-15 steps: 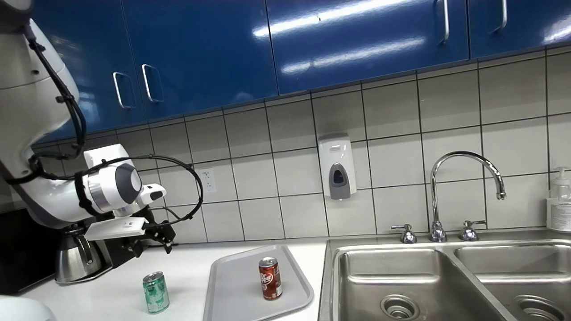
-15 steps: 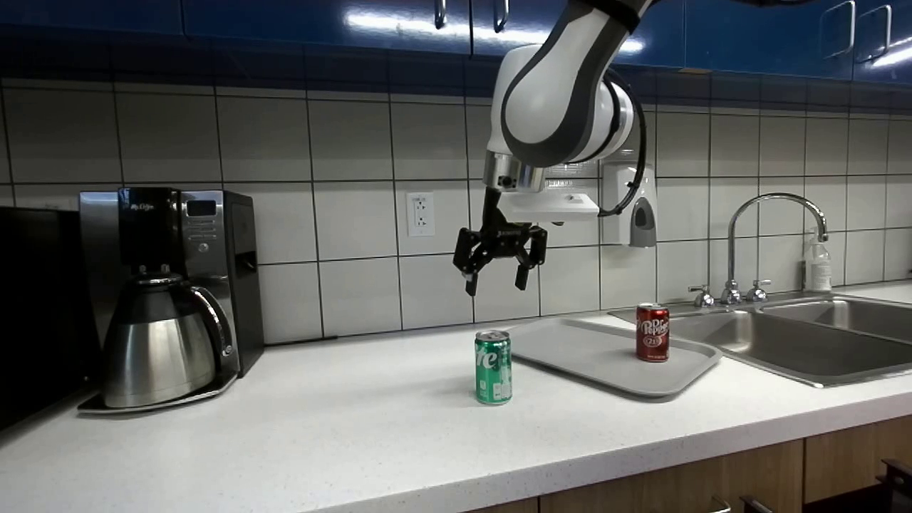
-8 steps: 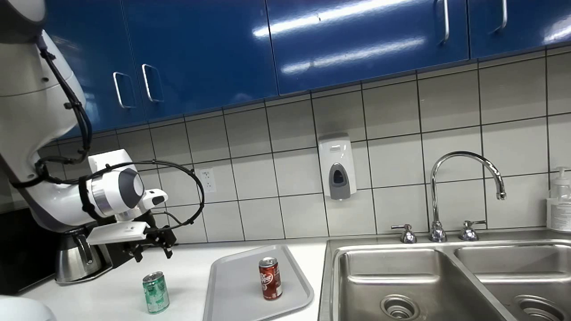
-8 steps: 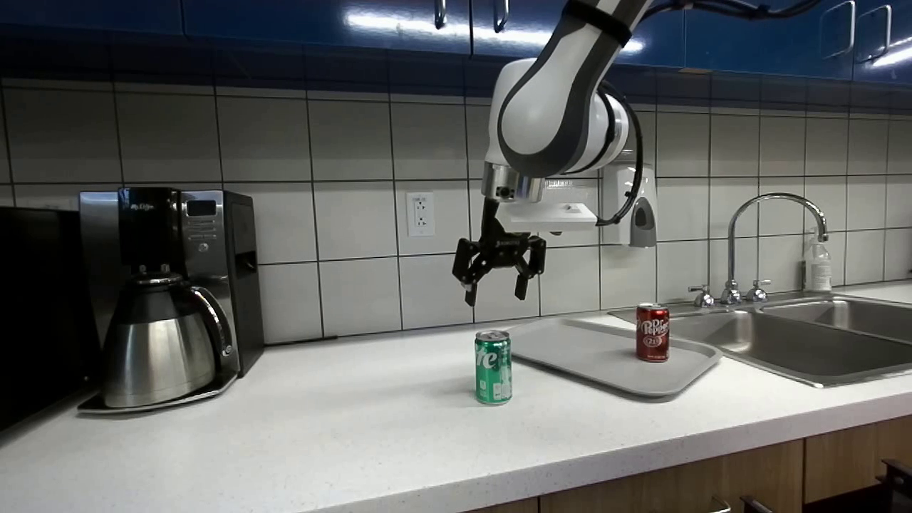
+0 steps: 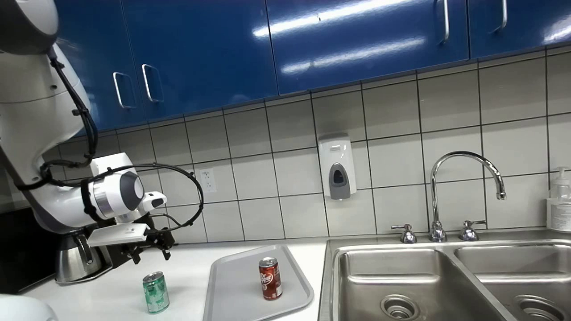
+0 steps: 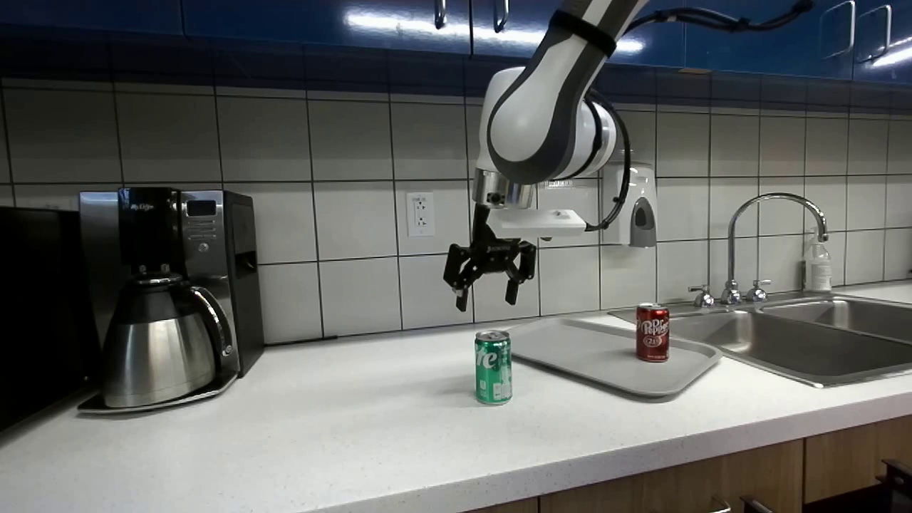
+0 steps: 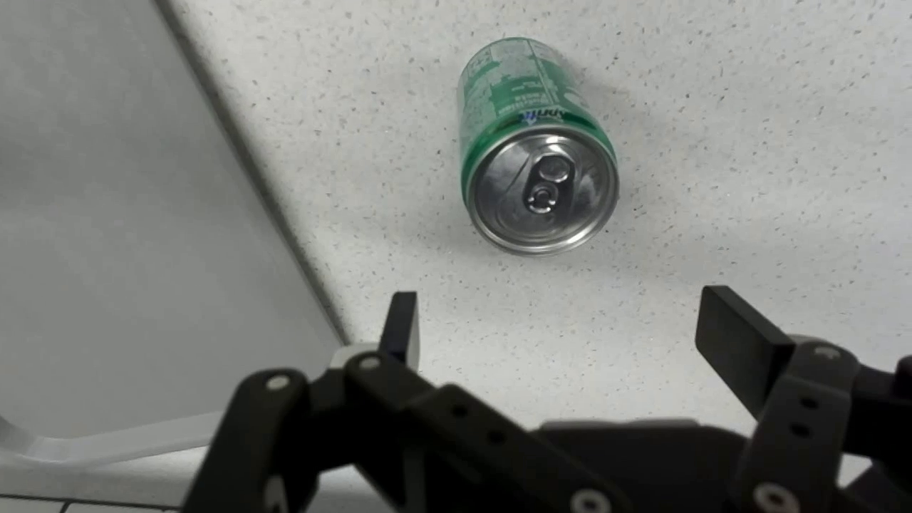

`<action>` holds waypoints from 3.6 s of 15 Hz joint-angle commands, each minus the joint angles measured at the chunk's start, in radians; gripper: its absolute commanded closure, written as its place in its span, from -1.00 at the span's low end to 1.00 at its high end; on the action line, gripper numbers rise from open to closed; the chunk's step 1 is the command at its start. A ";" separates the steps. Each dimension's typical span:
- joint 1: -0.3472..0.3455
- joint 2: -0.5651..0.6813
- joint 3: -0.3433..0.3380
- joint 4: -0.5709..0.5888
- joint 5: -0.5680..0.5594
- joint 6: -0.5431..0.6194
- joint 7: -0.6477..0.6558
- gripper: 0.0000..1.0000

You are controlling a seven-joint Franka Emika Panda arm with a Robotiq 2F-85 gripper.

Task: Put the two soda cans onto the tray

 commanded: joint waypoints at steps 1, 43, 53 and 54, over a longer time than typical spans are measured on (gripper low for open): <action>0.014 0.035 -0.002 0.042 0.019 -0.015 -0.038 -1.00; 0.106 0.173 -0.089 0.096 -0.095 -0.087 0.006 -1.00; 0.116 0.187 -0.101 0.104 -0.091 -0.088 0.002 -0.16; 0.115 0.185 -0.101 0.102 -0.090 -0.085 0.002 -0.01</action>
